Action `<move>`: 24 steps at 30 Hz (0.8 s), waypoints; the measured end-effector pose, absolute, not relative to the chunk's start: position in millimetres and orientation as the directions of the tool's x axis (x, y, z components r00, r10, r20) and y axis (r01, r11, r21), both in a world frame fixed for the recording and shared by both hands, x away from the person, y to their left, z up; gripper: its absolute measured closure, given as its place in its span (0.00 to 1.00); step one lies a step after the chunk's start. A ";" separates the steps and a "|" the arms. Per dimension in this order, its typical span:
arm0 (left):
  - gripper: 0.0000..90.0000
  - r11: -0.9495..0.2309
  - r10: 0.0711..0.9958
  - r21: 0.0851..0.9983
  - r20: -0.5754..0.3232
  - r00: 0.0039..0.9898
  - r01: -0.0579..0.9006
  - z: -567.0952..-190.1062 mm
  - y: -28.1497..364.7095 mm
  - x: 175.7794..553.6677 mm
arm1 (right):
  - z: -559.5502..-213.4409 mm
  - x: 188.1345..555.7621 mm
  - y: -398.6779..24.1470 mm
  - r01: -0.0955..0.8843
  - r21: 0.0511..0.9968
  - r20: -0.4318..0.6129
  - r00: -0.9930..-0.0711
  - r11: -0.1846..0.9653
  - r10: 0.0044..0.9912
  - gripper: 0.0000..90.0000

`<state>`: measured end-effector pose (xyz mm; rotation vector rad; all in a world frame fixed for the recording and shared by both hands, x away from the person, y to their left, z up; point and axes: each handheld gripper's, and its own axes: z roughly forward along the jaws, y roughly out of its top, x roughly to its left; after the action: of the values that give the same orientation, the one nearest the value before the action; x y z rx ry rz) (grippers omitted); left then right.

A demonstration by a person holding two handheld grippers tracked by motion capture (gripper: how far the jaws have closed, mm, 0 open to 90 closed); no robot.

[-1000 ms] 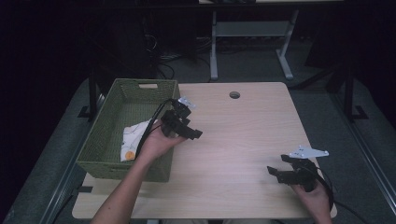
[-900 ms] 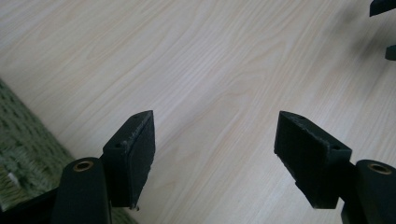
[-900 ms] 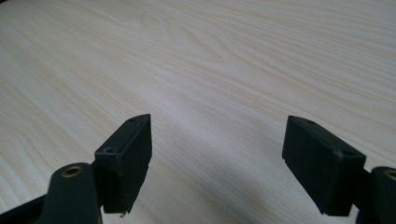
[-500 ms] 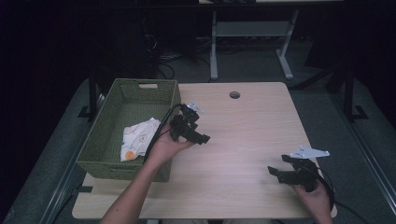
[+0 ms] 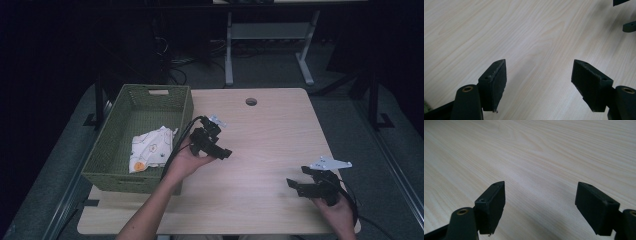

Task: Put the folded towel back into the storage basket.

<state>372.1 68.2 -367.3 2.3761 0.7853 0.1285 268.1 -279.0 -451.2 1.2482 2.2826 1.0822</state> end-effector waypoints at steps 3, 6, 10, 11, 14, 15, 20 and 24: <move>0.32 -0.633 0.562 0.589 -0.097 0.821 0.503 -371.3 64.9 370.8 | -451.8 268.0 -278.7 0.577 0.746 0.072 -0.566 0.332 0.821 0.26; 0.32 -0.631 0.560 0.587 -0.108 0.821 0.507 -376.1 61.8 369.2 | -451.8 267.8 -278.5 0.577 0.745 0.070 -0.567 0.335 0.821 0.26; 0.32 -0.636 0.555 0.585 -0.105 0.825 0.503 -381.2 57.7 367.0 | -452.0 267.9 -278.5 0.577 0.745 0.069 -0.567 0.336 0.821 0.26; 0.32 -0.638 0.552 0.583 -0.109 0.827 0.503 -382.5 56.6 366.4 | -452.2 268.1 -278.3 0.578 0.742 0.068 -0.568 0.339 0.820 0.26; 0.32 -0.635 0.550 0.586 -0.113 0.827 0.503 -386.8 53.7 364.4 | -452.4 267.9 -278.1 0.578 0.742 0.066 -0.567 0.340 0.821 0.26; 0.32 -0.637 0.551 0.584 -0.113 0.827 0.503 -387.8 53.1 363.8 | -452.4 267.9 -278.1 0.578 0.742 0.065 -0.567 0.341 0.821 0.26; 0.31 -0.637 0.550 0.581 -0.117 0.827 0.506 -395.9 50.2 360.5 | -452.2 267.1 -278.7 0.578 0.742 0.064 -0.565 0.339 0.823 0.26; 0.31 -0.635 0.554 0.582 -0.116 0.825 0.508 -401.8 48.5 357.2 | -452.4 266.7 -279.0 0.576 0.743 0.060 -0.566 0.342 0.822 0.26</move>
<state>357.2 48.5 -401.8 2.3854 0.7762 0.0968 266.7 -279.0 -452.4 1.2414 2.2854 1.0629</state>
